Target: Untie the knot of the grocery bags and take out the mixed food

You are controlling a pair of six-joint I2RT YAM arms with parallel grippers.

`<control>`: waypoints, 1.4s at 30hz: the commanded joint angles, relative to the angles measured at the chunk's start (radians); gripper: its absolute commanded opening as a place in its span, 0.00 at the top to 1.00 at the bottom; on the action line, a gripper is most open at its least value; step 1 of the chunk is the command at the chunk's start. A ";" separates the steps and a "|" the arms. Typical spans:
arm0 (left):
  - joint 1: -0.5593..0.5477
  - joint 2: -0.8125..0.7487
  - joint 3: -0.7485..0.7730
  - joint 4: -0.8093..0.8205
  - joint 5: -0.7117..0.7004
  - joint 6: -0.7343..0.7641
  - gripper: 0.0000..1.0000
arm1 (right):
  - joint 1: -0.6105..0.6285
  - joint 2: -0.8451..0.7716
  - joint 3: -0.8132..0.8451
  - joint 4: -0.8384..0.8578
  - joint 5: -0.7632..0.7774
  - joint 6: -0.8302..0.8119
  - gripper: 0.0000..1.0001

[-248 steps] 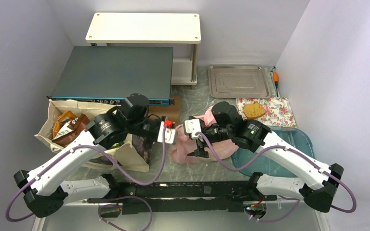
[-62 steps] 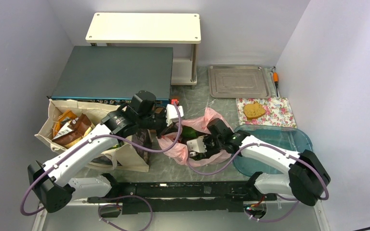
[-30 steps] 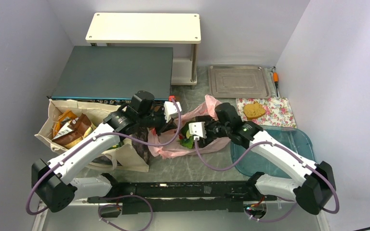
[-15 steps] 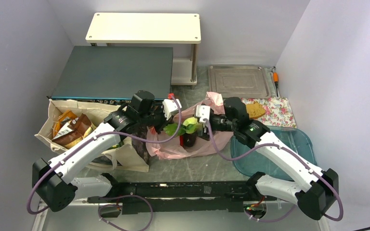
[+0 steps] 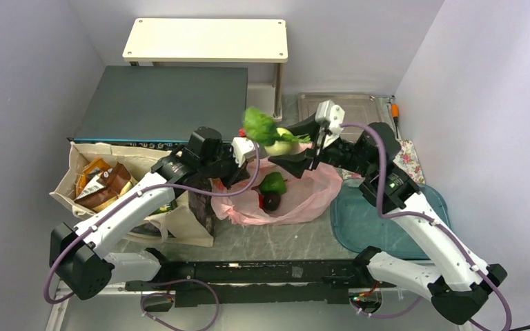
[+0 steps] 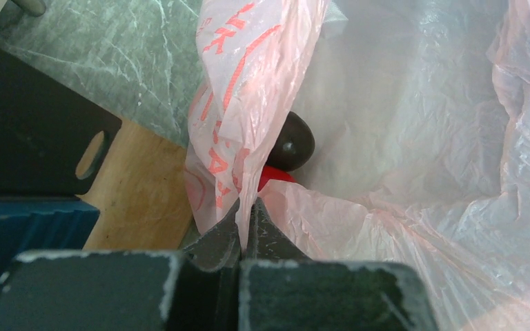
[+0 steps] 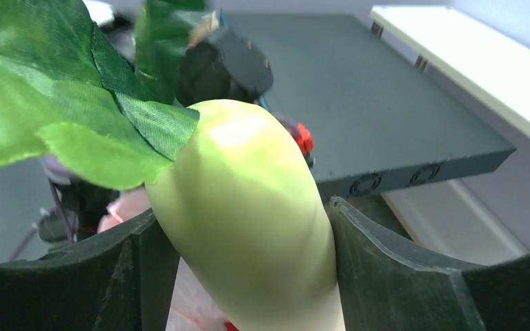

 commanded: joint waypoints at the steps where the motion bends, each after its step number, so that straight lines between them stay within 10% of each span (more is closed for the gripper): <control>1: 0.017 0.029 0.056 0.023 0.000 -0.028 1.00 | -0.002 -0.008 0.149 0.073 0.069 0.167 1.00; 8: 0.024 0.042 0.078 0.005 0.011 0.001 1.00 | -0.014 0.040 0.456 -0.083 0.203 0.162 1.00; 14: 0.032 0.042 0.094 -0.011 0.014 0.008 1.00 | -0.206 0.088 0.618 -0.579 0.333 -0.026 1.00; 26: 0.041 0.029 0.087 -0.015 0.029 -0.014 1.00 | -0.471 -0.054 0.265 -1.041 0.520 -0.315 1.00; 42: 0.042 0.024 0.095 -0.012 0.038 -0.023 1.00 | -0.526 -0.241 -0.323 -0.988 0.645 -0.722 1.00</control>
